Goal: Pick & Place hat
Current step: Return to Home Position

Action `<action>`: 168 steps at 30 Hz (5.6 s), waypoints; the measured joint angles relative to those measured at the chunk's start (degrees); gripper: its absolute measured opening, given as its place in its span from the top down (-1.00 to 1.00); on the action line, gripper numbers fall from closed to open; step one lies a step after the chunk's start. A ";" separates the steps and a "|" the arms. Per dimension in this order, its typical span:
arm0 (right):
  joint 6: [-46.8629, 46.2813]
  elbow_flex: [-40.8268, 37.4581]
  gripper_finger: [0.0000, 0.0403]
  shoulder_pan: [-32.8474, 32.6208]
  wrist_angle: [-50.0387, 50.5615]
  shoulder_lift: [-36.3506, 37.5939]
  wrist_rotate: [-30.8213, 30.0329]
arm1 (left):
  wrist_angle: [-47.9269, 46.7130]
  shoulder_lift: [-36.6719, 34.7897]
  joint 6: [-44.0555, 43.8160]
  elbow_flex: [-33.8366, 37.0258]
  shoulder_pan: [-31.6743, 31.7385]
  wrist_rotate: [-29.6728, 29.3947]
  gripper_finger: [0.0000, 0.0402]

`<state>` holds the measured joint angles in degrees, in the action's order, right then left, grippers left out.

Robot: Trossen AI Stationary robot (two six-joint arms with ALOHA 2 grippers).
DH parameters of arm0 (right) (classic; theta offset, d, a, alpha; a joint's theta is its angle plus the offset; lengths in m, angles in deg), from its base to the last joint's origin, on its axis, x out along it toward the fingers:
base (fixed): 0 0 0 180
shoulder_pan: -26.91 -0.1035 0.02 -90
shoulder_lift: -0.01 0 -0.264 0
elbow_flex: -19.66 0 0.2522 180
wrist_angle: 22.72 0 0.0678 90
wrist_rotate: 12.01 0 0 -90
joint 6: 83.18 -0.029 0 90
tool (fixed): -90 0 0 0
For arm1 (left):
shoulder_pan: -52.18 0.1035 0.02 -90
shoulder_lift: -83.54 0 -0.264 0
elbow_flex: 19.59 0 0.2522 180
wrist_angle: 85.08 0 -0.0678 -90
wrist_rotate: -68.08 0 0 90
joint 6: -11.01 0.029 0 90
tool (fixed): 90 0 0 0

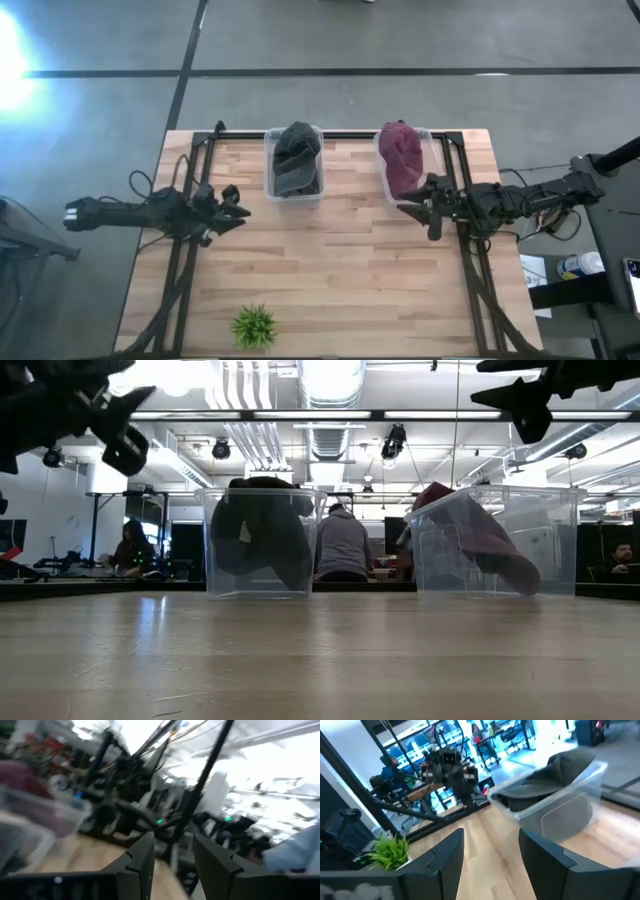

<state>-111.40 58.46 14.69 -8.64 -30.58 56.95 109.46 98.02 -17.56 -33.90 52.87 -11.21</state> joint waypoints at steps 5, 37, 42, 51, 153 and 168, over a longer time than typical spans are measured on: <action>5.23 0.00 0.08 2.31 -0.69 2.37 -0.03 | -7.84 -2.43 -1.32 0.04 1.96 -1.96 0.36; 14.11 -19.36 0.08 5.64 -21.74 14.84 4.38 | -15.21 -12.36 -1.65 0.17 2.23 -2.47 0.36; 14.17 -22.03 0.08 10.12 -22.24 16.56 4.41 | -15.25 -14.47 -1.65 0.19 2.38 -2.47 0.36; 15.83 -23.58 0.08 16.72 -19.58 18.58 4.46 | -15.28 -14.47 -1.65 0.21 2.64 -2.46 0.36; 16.61 -23.65 0.08 7.22 -0.56 30.42 35.16 | -26.89 -13.47 26.61 0.15 2.66 -12.08 0.36; 23.93 -23.66 0.08 2.67 -13.13 28.32 34.61 | -26.87 -13.47 26.59 0.15 2.66 -12.07 0.36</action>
<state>-87.47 34.80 17.36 -21.77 -2.26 91.57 82.58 84.56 9.04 -33.75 55.54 -23.29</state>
